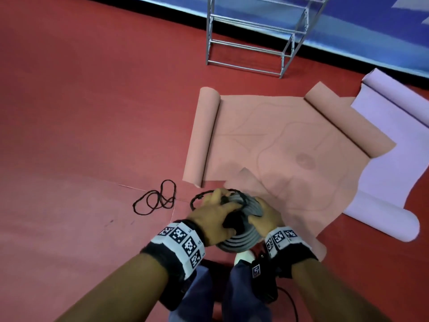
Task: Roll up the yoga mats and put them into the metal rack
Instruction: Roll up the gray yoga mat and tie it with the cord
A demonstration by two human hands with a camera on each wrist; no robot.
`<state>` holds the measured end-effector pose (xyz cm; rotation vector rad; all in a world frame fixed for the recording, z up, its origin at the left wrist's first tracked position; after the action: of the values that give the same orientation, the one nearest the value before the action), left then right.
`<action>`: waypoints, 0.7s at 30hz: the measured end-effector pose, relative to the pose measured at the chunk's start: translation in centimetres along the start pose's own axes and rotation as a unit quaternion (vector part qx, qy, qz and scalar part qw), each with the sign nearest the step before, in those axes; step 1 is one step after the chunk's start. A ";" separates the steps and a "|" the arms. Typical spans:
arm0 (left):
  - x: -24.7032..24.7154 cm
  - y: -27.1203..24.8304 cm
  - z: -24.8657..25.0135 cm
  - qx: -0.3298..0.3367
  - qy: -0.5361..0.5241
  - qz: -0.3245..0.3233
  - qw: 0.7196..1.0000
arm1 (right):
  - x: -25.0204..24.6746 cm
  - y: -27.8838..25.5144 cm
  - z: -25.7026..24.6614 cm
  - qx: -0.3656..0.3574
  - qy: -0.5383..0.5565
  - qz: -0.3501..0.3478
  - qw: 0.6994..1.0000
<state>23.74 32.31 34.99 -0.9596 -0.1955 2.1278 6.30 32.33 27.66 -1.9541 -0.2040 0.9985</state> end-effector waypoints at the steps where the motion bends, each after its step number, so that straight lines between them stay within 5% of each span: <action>1: 0.7 0.5 -0.6 0.001 0.007 -0.006 1.000 | 0.3 0.3 0.1 -0.002 -0.002 0.001 1.000; 9: 6.2 3.3 -2.2 0.005 -0.040 0.011 0.999 | 0.0 2.6 -0.9 -0.057 0.024 0.013 0.998; 21: 6.6 5.3 -2.0 0.097 0.034 0.171 0.980 | -1.6 2.4 -0.4 -0.057 0.055 -0.007 0.997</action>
<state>19.23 32.99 27.57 -1.0037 0.2249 2.3648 4.91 29.90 26.80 -2.1029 -0.2157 0.8837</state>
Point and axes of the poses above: each hand's wrist, its own y-axis towards the middle knuckle, its own x-axis out of the palm, z = x × y, the point moved 5 cm from there along y, towards the middle knuckle, and after that the axes turned 9 degrees about x, right-handed, at the moved point
